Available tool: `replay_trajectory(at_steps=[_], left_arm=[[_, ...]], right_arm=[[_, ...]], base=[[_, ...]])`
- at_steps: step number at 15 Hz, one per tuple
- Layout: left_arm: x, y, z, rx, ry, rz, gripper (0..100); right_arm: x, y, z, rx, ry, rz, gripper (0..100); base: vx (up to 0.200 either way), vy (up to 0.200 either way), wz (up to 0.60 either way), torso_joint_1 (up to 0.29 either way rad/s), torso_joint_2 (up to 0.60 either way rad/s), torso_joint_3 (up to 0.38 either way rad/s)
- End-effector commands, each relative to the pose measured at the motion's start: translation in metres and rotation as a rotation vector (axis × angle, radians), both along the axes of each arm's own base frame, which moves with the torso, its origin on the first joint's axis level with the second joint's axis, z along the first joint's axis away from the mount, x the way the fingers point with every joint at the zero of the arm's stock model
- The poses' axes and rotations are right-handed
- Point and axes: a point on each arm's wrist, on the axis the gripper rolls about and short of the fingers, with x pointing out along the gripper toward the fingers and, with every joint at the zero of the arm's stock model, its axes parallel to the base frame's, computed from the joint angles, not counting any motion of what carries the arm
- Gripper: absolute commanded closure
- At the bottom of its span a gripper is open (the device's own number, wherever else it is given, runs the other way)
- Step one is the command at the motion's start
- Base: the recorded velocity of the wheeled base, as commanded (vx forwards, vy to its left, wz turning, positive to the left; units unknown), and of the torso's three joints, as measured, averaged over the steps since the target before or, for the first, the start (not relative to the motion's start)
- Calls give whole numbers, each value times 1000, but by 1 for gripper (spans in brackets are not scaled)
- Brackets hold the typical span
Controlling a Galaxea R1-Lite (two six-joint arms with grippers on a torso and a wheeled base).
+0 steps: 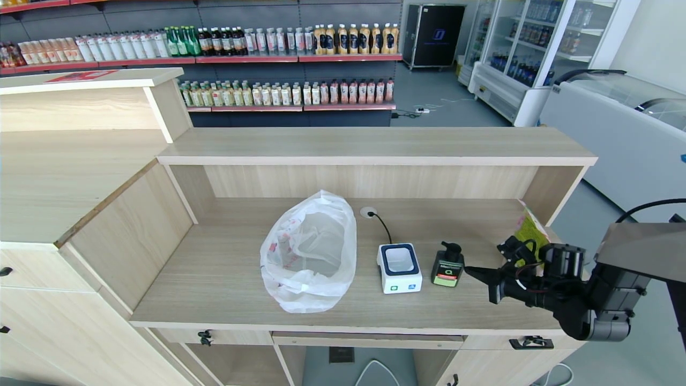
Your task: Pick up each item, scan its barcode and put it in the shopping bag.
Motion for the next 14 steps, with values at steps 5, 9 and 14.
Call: replay_trajectory(at_steps=[5,9,14], left_arm=[[0,0,0,-1,0,0,0],[0,0,0,-1,0,0,0],[0,0,0,-1,0,0,0]], right_arm=[[-9,-1,0,-4,-19,-2,100],[-14,0,6,-63,-76,19,100],[-5,-2,15,-88,-136,18,0]], base=[[0,0,0,0,0,0],[0,0,0,0,0,0],[0,0,0,0,0,0]])
